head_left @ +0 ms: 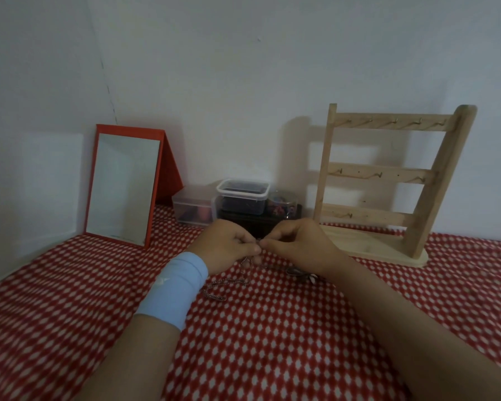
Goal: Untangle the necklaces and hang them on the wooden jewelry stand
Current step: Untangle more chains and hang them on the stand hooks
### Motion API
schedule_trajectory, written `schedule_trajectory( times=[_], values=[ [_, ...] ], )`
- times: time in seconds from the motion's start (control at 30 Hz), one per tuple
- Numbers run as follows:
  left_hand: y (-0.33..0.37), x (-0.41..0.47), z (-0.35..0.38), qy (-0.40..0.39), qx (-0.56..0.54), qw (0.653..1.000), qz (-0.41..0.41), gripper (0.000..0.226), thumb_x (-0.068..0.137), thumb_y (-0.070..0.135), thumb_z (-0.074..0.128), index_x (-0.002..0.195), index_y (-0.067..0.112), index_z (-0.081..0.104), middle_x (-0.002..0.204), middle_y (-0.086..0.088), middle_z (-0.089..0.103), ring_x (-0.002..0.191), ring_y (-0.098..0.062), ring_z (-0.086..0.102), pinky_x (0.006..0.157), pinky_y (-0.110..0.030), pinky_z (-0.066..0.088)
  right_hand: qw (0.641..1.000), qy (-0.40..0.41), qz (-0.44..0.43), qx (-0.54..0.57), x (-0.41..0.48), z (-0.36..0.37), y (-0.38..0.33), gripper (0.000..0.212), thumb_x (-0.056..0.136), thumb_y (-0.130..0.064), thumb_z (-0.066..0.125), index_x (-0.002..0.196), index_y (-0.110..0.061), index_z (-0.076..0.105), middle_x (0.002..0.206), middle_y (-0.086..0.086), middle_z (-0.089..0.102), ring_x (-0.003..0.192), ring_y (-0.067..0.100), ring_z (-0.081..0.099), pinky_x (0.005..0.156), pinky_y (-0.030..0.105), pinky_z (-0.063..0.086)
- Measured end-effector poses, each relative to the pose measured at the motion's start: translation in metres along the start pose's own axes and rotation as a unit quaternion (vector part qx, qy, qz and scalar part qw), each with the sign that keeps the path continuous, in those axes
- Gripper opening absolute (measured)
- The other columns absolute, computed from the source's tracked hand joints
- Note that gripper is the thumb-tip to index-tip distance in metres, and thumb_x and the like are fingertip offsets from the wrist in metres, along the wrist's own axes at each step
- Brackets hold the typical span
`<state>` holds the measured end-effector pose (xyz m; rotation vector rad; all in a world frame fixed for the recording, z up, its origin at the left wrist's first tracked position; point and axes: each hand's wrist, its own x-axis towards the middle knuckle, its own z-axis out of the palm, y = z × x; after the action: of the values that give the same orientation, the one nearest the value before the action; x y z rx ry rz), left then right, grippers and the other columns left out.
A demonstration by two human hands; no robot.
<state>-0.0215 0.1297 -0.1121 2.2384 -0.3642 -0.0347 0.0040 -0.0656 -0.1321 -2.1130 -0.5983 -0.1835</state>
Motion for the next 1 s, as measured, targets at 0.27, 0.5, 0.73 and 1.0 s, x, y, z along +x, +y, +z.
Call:
schedule_trajectory(
  times=[0.27,0.5,0.73,1.0],
  values=[
    [-0.003,0.0,0.002,0.005,-0.018,1.0,-0.002,0.017,0.094,0.023,0.061,0.084,0.019,0.075,0.079,0.006,0.076,0.072,-0.015,0.072,0.083,-0.033,0.057,0.997,0.002,-0.017,-0.08,0.001,0.006,-0.001,0.013,0.096,-0.028,0.068,0.086,-0.028,0.075,0.09,-0.014,0.069,0.084,0.0,0.064,0.077,0.017,0.051],
    [-0.003,0.001,0.001,0.007,-0.054,0.998,0.019,0.022,0.097,0.017,0.056,0.085,0.022,0.074,0.082,0.001,0.077,0.072,-0.017,0.072,0.076,-0.029,0.057,0.994,-0.012,0.052,0.092,-0.006,-0.003,-0.01,0.004,0.088,-0.019,0.078,0.087,-0.017,0.082,0.084,-0.006,0.079,0.079,0.005,0.074,0.071,0.014,0.056],
    [-0.002,0.003,0.003,0.026,0.012,0.999,0.02,0.017,0.095,0.025,0.059,0.084,0.024,0.072,0.08,0.006,0.075,0.077,-0.011,0.07,0.083,-0.031,0.056,0.98,-0.05,0.14,0.135,-0.003,-0.001,-0.011,0.014,0.094,-0.019,0.072,0.087,-0.009,0.079,0.066,-0.003,0.071,0.061,0.01,0.063,0.059,0.02,0.052],
    [-0.008,0.007,0.006,0.043,0.036,0.998,0.036,0.019,0.096,0.025,0.055,0.084,0.031,0.068,0.084,0.008,0.071,0.083,-0.007,0.066,0.089,-0.036,0.053,0.977,-0.142,0.138,0.085,-0.005,0.002,-0.017,0.033,0.106,-0.036,0.05,0.085,-0.016,0.063,0.066,-0.002,0.061,0.058,0.011,0.058,0.062,0.027,0.048]
  ],
)
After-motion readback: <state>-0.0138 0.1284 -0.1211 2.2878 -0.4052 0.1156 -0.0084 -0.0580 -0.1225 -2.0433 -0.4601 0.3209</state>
